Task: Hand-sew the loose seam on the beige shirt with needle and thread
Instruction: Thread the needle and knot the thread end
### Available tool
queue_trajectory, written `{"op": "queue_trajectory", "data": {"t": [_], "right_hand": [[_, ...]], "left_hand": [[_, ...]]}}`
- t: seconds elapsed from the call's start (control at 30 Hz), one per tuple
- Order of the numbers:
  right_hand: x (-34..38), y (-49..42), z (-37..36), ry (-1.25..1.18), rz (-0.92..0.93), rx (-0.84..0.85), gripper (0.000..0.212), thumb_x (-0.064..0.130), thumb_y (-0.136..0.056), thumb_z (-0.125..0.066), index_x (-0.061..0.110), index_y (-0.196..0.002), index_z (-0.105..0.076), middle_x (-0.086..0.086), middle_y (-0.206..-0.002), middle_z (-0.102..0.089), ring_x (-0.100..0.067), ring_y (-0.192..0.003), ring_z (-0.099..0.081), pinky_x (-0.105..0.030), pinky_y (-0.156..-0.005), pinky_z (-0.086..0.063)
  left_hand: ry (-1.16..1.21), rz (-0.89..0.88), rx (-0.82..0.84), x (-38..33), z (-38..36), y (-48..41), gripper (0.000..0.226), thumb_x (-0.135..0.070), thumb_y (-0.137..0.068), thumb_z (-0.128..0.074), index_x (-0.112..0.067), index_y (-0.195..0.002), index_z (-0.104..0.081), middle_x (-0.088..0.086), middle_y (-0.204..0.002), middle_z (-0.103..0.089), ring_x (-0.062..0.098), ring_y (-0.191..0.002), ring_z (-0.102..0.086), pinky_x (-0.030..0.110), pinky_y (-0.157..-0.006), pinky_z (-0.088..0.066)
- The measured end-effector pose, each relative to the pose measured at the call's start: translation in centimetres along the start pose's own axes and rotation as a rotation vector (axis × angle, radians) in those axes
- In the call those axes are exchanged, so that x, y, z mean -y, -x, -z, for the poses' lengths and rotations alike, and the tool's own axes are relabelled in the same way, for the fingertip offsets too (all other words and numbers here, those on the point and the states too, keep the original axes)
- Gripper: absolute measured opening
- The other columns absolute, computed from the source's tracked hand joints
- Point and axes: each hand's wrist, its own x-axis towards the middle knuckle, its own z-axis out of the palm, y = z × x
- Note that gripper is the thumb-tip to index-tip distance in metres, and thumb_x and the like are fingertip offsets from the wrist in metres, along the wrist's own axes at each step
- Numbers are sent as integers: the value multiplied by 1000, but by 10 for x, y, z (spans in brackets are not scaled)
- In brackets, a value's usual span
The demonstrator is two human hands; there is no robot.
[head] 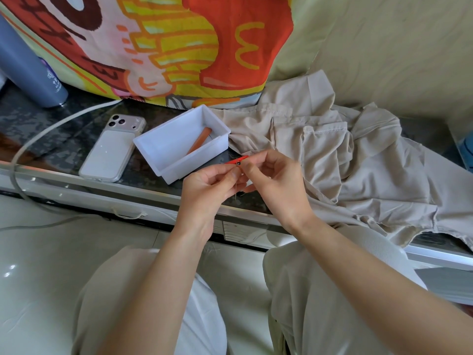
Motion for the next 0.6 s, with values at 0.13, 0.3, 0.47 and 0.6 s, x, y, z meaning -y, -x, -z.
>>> {"op": "queue_trajectory", "data": {"t": [0.13, 0.3, 0.47, 0.6], "right_hand": [[-2, -1, 0, -6, 1, -2, 12, 2, -86, -59, 8, -79, -67, -10, -76, -68, -26, -77, -66, -35, -67, -59], [-6, -2, 0, 8, 20, -18, 12, 5, -84, -60, 12, -77, -67, -8, -76, -69, -32, -80, -67, -49, -74, -58], [-6, -1, 0, 5, 24, -10, 11, 6, -84, -60, 12, -77, -67, -10, -77, -70, -32, -81, -67, -49, -74, -58], [-7, -2, 0, 19, 34, -15, 12, 6, -84, -61, 13, -77, -68, -9, -76, -70, -31, -80, -68, -49, -76, -57]], "left_hand": [[25, -12, 21, -1, -2, 1, 13, 0, -89, -56, -4, -87, -69, 14, -83, -72, 23, -80, -70, 23, -69, -55], [34, -29, 46, -2, -3, 3, 19, 1, -92, -53, -5, -86, -69, 10, -81, -73, 19, -77, -70, 21, -69, -55], [27, -36, 50, -3, -3, 4, 20, 1, -92, -52, -6, -86, -69, 8, -80, -73, 18, -76, -70, 20, -69, -55], [28, -38, 59, -3, -2, 4, 20, 0, -93, -52, -6, -87, -70, 10, -83, -74, 20, -78, -71, 21, -70, -55]]}}
